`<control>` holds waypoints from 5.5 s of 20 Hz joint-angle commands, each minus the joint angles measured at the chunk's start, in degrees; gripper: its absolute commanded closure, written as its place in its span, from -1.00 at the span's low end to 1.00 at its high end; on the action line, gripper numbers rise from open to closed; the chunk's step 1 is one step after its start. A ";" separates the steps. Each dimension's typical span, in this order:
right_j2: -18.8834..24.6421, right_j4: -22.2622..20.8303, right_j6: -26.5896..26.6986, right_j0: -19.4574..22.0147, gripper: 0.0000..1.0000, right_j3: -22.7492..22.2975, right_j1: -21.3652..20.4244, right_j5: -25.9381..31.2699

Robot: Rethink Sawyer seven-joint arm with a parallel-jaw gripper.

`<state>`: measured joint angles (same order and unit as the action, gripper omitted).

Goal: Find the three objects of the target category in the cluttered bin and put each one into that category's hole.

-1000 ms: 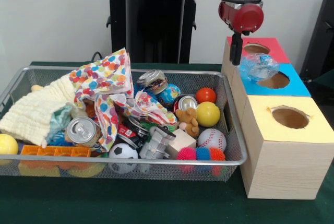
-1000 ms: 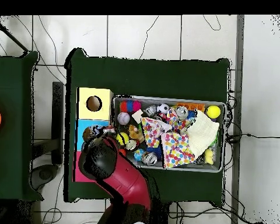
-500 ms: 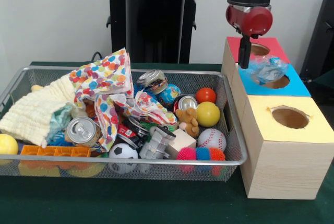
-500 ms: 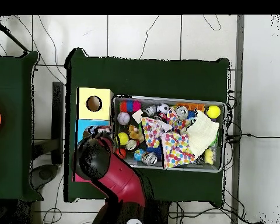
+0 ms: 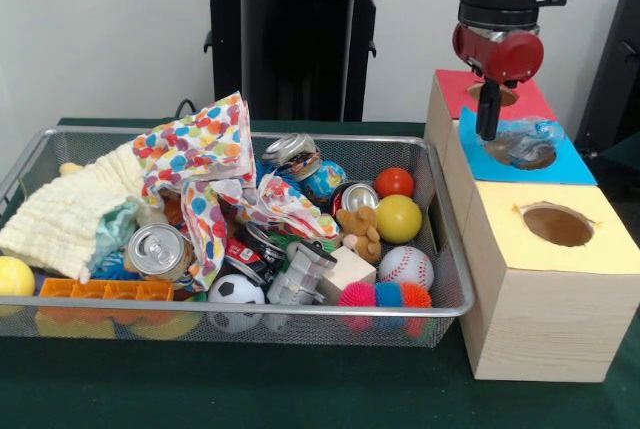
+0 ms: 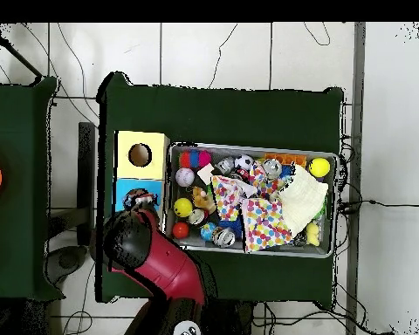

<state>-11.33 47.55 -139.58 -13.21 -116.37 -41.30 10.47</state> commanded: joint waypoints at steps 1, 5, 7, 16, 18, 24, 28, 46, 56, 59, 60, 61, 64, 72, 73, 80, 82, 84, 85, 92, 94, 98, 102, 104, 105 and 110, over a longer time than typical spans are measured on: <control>4.79 3.01 -14.42 0.80 1.00 -2.27 2.65 0.64; 3.35 1.69 -12.89 0.82 1.00 -1.74 2.94 1.18; 2.45 1.21 -12.71 0.38 -1.00 -1.10 3.27 2.07; -1.32 -0.40 -12.12 -1.44 -1.00 0.37 3.99 3.33; -3.39 -0.91 -12.25 -2.70 -1.00 1.19 4.38 4.03; -9.28 -1.45 -14.93 -6.57 -1.00 3.60 3.38 9.37; -14.69 -4.17 -17.54 -9.08 -1.00 6.86 1.19 18.39; -18.61 -6.52 -19.60 -13.04 -1.00 16.41 2.94 26.51; -17.37 -6.61 -17.63 -13.05 1.00 14.45 2.39 22.31; -16.64 -6.03 -17.73 -12.70 1.00 13.92 2.17 22.10; -16.59 -5.78 -18.41 -12.73 1.00 14.04 2.47 22.52; -16.19 -4.99 -19.29 -12.77 1.00 13.66 2.73 21.93; -14.69 -3.54 -19.31 -12.24 1.00 12.58 3.57 19.09; -8.31 0.76 -16.12 -9.76 1.00 7.23 4.18 10.74; -7.86 0.95 -15.83 -9.52 1.00 6.80 4.05 10.21; -7.06 0.15 -16.00 -8.84 1.00 6.40 3.93 9.73; -7.23 -0.27 -15.99 -8.77 1.00 6.23 3.94 10.06; -7.07 -0.47 -15.73 -8.45 1.00 5.84 3.78 10.26; -6.81 -0.46 -15.56 -8.32 1.00 5.49 3.64 9.97; -4.74 0.35 -16.48 -8.41 1.00 4.59 4.29 7.73; -4.45 0.60 -17.24 -8.96 1.00 4.58 4.57 7.41; -2.89 1.14 -17.29 -8.54 1.00 4.10 5.12 5.78; -0.61 1.34 -16.22 -7.06 1.00 2.89 5.23 3.71; 0.26 1.25 -15.63 -6.09 1.00 2.33 5.05 3.15; 0.71 1.14 -15.53 -5.71 1.00 2.15 5.04 2.81; 2.60 0.51 -15.39 -4.25 1.00 1.51 5.27 1.26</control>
<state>-16.11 46.23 -144.70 -20.33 -111.22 -38.56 15.33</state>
